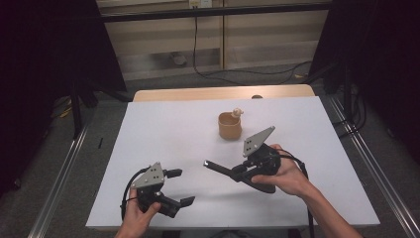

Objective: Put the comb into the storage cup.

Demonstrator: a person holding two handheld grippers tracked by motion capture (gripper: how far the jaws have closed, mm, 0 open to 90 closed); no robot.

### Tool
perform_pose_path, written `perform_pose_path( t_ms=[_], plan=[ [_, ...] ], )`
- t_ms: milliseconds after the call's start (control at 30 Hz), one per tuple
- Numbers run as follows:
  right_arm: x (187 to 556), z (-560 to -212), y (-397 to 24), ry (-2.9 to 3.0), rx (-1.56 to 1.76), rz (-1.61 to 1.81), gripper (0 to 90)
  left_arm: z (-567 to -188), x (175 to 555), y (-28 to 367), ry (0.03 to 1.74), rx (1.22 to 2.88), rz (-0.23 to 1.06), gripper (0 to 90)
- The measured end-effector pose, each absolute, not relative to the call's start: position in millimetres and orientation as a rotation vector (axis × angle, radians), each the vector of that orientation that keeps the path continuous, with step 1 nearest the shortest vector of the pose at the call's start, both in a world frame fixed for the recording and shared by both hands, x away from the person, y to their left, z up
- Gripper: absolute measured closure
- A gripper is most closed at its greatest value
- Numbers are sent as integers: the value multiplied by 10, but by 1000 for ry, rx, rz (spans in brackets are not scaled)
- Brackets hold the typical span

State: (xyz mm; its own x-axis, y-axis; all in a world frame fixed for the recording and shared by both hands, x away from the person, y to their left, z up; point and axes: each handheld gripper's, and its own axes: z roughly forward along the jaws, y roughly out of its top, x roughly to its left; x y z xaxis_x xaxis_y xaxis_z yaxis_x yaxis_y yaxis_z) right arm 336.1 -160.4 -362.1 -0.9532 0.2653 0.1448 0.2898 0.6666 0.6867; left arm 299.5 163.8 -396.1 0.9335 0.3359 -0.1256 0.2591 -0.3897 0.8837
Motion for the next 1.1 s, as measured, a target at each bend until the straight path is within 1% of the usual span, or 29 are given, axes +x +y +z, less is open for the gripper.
perform_pose_path(
  t_ms=[200, 400, 500, 633, 833, 933, 1100],
  plan=[
    [3363, -3584, -1578, -2869, -454, -1120, 730, -3865, 3060, 1434, 347, 2081, 40, 55],
    [3374, -3551, -1586, -2899, -427, -1039, 730, -3792, 3176, 1319, 343, 2112, 35, 42],
    [3368, -3583, -1580, -2905, -420, -986, 730, -3791, 3222, 1277, 305, 2138, 4, 60],
    [3386, -3622, -1583, -2904, -434, -955, 729, -3784, 3255, 1226, 270, 2187, 29, 64],
    [3420, -3655, -1561, -2918, -410, -883, 729, -3759, 3347, 1163, 239, 2232, 1, 93],
    [3415, -3624, -1528, -2937, -376, -861, 729, -3766, 3371, 1126, 229, 2253, -4, 90],
    [3428, -3608, -1478, -2951, -333, -803, 730, -3770, 3395, 1073, 216, 2287, 24, 101]
  ],
)
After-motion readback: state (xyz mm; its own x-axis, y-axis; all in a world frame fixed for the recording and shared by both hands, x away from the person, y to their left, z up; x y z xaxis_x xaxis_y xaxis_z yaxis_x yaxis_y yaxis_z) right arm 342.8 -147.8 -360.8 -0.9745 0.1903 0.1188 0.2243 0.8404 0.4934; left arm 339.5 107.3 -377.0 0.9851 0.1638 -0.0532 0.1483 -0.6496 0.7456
